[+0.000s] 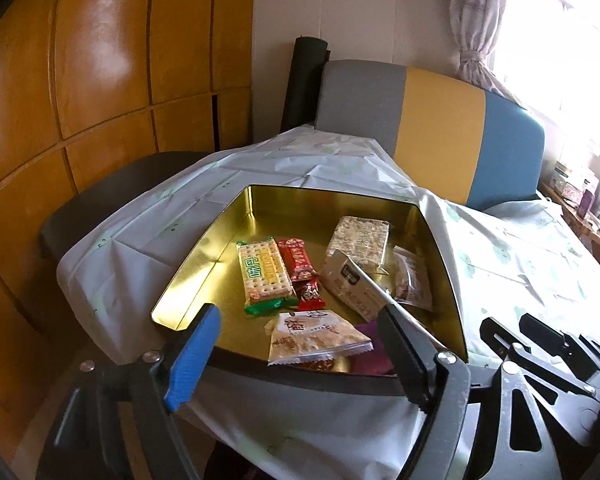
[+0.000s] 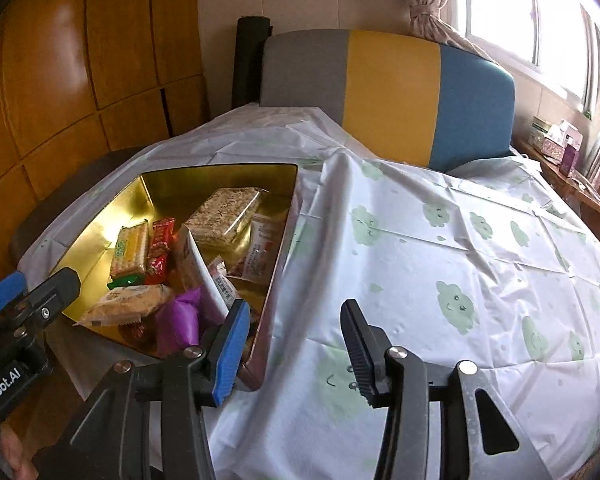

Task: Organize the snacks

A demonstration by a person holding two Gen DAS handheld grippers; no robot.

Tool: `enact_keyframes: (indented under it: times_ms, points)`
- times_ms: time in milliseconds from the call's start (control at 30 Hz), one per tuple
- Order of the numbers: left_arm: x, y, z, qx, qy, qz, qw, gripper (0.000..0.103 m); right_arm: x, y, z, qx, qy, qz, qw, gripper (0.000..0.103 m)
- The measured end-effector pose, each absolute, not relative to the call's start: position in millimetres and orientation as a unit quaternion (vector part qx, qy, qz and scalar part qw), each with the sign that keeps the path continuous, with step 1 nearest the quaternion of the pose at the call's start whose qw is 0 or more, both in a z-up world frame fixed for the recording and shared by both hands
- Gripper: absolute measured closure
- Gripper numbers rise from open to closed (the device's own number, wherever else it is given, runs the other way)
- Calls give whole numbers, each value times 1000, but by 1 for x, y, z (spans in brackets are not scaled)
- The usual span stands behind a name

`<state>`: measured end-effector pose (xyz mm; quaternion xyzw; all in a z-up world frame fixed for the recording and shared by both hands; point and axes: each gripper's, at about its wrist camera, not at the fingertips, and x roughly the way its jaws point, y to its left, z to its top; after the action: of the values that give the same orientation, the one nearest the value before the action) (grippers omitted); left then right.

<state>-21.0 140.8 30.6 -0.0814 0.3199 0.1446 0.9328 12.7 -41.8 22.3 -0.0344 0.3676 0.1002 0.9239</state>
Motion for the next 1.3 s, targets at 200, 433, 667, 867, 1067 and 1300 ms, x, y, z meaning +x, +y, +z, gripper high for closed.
enact_keyframes:
  times_ms: [200, 433, 667, 867, 1067, 1300]
  points:
    - [-23, 138, 34, -83, 315, 141, 935, 21, 11, -45, 24, -32, 365, 95, 926, 55]
    - [-23, 140, 34, -86, 315, 143, 934, 21, 10, -44, 23, -33, 365, 95, 926, 55]
    - [-22, 142, 35, -88, 314, 144, 934, 21, 9, -41, 22, -38, 363, 99, 926, 55]
    - [-22, 146, 34, -90, 315, 148, 933, 21, 9, -40, 22, -39, 362, 101, 926, 55]
    - [-23, 145, 34, -90, 317, 148, 933, 21, 10, -40, 23, -41, 361, 101, 926, 55]
    - [-23, 145, 34, -93, 317, 147, 932, 21, 9, -39, 21, -45, 361, 104, 926, 55]
